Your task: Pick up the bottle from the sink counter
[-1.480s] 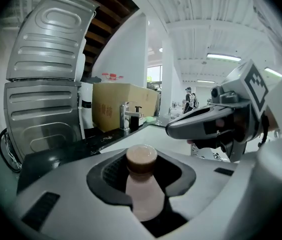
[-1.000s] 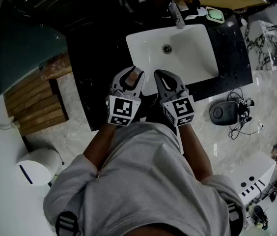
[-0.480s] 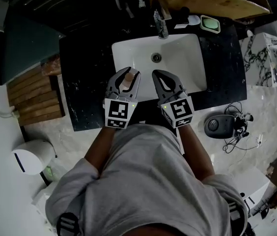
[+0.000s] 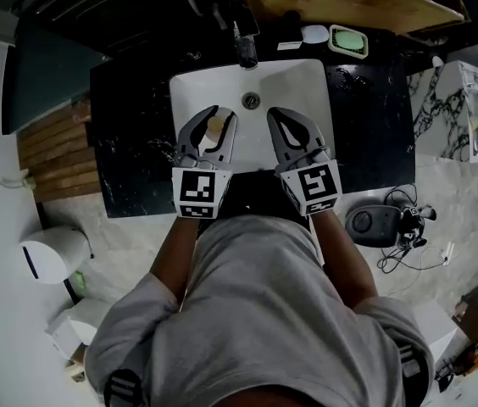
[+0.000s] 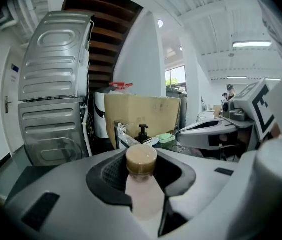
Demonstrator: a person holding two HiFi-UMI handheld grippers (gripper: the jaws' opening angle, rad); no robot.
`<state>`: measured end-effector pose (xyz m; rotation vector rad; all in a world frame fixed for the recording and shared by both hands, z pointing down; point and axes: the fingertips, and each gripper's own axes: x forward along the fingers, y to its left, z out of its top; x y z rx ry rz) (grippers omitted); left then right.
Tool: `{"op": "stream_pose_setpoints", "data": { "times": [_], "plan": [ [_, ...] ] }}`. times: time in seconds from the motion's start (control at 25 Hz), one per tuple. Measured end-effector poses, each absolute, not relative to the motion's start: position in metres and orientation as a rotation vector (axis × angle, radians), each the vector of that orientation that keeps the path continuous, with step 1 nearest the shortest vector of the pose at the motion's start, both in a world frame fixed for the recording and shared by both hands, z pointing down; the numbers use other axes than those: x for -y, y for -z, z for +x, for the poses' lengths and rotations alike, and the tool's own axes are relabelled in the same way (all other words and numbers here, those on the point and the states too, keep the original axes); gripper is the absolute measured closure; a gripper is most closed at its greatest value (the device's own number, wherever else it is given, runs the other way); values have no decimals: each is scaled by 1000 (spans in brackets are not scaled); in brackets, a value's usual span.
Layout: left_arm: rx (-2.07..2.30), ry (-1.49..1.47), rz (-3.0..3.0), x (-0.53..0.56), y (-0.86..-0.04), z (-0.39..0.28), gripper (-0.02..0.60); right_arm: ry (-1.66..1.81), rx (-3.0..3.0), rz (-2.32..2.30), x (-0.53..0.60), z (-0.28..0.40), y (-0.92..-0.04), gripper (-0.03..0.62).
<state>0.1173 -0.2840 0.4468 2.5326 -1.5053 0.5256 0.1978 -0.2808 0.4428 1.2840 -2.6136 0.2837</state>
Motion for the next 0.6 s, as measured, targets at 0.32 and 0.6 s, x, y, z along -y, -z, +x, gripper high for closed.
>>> {"op": "stream_pose_setpoints", "data": {
  "times": [0.32,0.6],
  "plan": [
    [1573,-489,2529,275,-420,129,454,-208,2628,1388,281,225,-418,585],
    [1516,-437,2622,265,-388,136,454,-160,2640,1427,272,210,-396,585]
  ]
}}
